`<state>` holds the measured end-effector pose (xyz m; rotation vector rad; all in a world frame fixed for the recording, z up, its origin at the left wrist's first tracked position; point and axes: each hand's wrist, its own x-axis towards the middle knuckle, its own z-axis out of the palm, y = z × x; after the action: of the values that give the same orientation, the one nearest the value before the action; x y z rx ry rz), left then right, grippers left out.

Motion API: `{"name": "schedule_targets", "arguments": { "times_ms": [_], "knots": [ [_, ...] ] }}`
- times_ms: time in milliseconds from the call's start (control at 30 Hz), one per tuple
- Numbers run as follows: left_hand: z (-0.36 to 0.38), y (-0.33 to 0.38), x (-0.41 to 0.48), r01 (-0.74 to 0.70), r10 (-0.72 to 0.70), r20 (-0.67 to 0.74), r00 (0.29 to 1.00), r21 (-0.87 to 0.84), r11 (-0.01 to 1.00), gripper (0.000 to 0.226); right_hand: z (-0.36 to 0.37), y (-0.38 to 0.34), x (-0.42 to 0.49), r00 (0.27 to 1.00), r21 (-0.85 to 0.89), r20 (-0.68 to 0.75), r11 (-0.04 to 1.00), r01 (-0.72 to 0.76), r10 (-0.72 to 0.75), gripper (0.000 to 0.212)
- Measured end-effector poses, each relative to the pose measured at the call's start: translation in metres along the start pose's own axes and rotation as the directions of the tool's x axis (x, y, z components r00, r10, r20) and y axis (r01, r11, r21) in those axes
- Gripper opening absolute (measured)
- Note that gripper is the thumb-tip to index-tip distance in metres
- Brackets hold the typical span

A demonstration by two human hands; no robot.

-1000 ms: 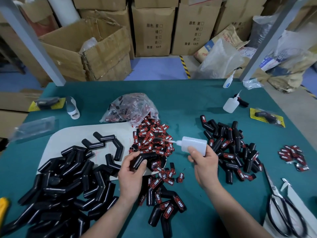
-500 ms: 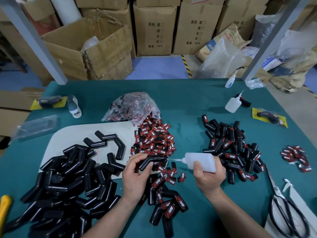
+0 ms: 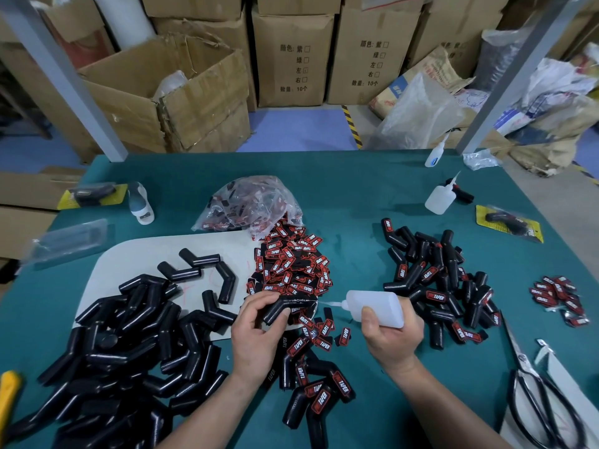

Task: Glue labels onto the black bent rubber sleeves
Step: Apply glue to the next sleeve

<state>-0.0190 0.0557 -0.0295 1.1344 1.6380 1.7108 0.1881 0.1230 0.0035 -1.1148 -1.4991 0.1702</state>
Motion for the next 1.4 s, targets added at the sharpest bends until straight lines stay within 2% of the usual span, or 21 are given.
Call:
{"name": "schedule_targets", "arguments": {
  "times_ms": [167, 967, 1400],
  "knots": [
    [-0.0001, -0.0007, 0.0003, -0.011, 0.011, 0.011, 1.000, 0.007, 1.000, 0.049, 0.0011, -0.0024, 0.0011, 1.000, 0.016, -0.004, 1.000, 0.015, -0.015, 0.078],
    [0.0003, 0.0037, 0.0001, -0.002, 0.002, 0.001, 1.000, 0.016, 1.000, 0.053, 0.0008, -0.0064, 0.0013, 0.999, 0.032, -0.007, 0.999, 0.036, -0.036, 0.076],
    [-0.0004, 0.0053, -0.0008, 0.004, -0.005, 0.022, 1.000, 0.036, 0.999, 0.042, 0.0009, -0.0064, 0.0025, 0.999, 0.097, 0.021, 0.994, 0.040, -0.042, 0.075]
  ]
}}
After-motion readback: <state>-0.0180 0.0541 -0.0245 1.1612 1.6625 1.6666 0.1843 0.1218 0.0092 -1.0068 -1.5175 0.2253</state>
